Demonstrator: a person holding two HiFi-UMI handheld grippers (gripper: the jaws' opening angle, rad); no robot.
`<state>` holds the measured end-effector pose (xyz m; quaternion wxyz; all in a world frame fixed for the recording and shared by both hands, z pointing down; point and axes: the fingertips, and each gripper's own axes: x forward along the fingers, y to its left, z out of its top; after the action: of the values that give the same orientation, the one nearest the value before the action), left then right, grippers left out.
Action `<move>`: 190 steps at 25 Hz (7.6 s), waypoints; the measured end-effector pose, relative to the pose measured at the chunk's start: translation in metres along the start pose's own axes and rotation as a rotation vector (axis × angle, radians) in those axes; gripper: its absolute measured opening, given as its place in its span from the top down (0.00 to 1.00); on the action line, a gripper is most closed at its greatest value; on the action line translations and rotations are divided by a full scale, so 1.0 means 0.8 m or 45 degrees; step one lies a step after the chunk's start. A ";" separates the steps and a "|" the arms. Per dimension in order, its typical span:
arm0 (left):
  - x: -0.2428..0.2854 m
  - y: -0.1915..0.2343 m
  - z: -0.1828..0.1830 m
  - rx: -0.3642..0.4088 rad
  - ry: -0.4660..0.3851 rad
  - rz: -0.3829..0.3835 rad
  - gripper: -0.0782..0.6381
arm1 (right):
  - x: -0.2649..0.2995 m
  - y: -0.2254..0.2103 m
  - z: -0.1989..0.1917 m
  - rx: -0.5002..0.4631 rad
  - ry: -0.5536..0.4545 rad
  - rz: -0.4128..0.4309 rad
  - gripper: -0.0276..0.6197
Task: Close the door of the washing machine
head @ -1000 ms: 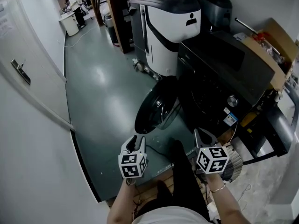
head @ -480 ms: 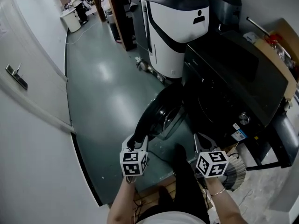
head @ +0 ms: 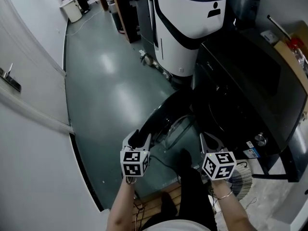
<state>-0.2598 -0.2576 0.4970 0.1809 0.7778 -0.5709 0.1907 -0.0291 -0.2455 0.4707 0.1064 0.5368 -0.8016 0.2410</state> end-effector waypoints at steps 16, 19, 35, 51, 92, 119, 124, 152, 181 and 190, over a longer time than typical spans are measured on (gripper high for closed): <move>0.071 0.024 -0.003 0.130 0.153 -0.114 0.59 | 0.070 -0.011 -0.002 0.004 0.083 0.040 0.95; 0.069 0.025 -0.004 0.129 0.163 -0.102 0.60 | 0.060 -0.012 -0.007 0.008 0.084 0.028 0.95; 0.030 -0.058 -0.037 0.188 0.272 -0.133 0.70 | -0.067 -0.012 -0.074 0.070 0.089 -0.080 0.95; 0.010 -0.166 -0.063 0.241 0.359 -0.266 0.71 | -0.171 -0.031 -0.142 0.141 0.097 -0.219 0.95; 0.052 -0.423 -0.063 0.190 0.448 -0.402 0.67 | -0.199 -0.111 -0.244 -0.033 0.287 -0.338 0.81; 0.050 -0.440 -0.028 0.742 0.263 -0.831 0.63 | -0.125 -0.182 -0.248 -0.101 0.485 -0.481 0.84; 0.059 -0.443 -0.017 1.451 0.085 -0.887 0.62 | -0.126 -0.191 -0.246 -0.084 0.485 -0.500 0.83; 0.130 -0.502 -0.020 2.400 -0.140 -1.003 0.68 | -0.130 -0.267 -0.234 -0.024 0.408 -0.654 0.79; 0.159 -0.525 -0.006 2.219 -0.212 -0.996 0.67 | -0.123 -0.316 -0.219 -0.001 0.416 -0.902 0.74; 0.164 -0.527 -0.005 2.180 -0.191 -0.979 0.66 | -0.119 -0.322 -0.221 0.029 0.413 -0.908 0.72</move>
<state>0.1793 -0.2442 0.5396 -0.4392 0.7916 0.0492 0.4221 0.2286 -0.1596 0.6521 0.3027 0.7376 -0.5350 0.2793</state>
